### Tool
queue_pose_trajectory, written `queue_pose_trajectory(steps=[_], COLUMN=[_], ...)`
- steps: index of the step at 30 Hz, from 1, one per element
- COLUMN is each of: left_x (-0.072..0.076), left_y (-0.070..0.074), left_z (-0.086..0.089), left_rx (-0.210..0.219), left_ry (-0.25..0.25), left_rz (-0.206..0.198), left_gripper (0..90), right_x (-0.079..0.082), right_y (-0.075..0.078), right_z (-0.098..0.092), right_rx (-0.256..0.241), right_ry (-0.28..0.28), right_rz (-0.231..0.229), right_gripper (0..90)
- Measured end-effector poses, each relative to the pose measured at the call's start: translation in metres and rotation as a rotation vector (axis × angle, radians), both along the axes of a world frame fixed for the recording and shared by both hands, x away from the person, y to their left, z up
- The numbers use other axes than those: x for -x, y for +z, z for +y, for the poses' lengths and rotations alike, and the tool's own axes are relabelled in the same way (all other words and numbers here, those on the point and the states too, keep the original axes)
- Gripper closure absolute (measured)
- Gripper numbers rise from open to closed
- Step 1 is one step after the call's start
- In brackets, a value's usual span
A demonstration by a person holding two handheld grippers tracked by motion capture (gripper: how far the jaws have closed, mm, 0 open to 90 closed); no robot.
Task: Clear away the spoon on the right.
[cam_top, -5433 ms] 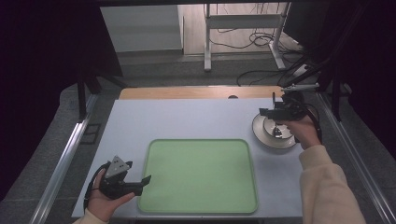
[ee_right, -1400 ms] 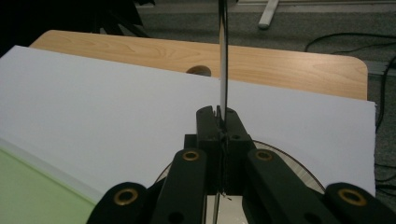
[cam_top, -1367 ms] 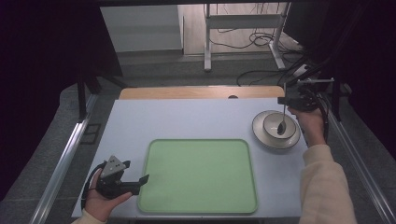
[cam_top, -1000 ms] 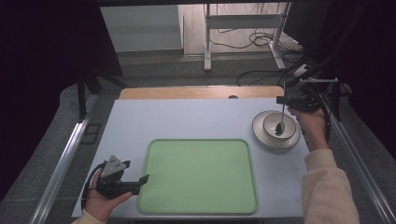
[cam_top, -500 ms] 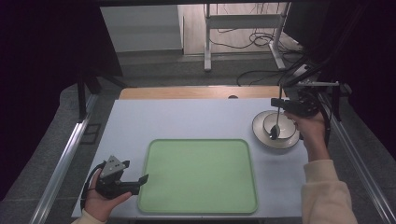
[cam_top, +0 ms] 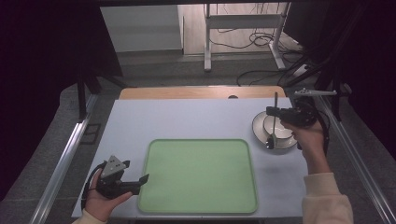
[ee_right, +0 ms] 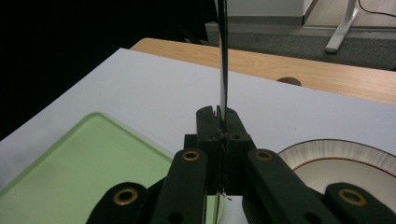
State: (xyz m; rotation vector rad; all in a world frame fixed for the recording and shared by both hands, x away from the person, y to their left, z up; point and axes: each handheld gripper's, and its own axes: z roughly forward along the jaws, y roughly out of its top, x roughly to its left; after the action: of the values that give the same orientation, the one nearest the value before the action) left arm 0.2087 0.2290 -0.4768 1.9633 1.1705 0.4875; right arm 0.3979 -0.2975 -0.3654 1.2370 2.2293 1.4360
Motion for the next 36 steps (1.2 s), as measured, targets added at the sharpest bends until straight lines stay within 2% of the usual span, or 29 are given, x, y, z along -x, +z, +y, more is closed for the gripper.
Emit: queue_pose_trajectory(steps=[8,17,23,36], left_x=[0.001,0.003,0.002,0.002], left_y=[0.001,0.002,0.001,-0.001], left_z=[0.000,0.000,0.000,-0.001], left_rx=[0.002,-0.008,-0.008,-0.014], left_ry=[0.003,0.008,0.003,-0.008], left_rz=[-0.003,-0.019,-0.014,-0.008], left_gripper=[14.9,15.3,15.3,15.4], right_x=[0.009,0.015,0.023,0.042], right_y=[0.000,0.000,0.001,0.008], right_z=[0.007,0.003,0.002,0.016], right_rx=[-0.014,-0.035,-0.050,-0.050], right_ry=[0.041,0.052,0.060,0.104], right_rz=[-0.004,-0.008,-0.008,-0.036], right_gripper=[88.6,88.6,88.5,88.5])
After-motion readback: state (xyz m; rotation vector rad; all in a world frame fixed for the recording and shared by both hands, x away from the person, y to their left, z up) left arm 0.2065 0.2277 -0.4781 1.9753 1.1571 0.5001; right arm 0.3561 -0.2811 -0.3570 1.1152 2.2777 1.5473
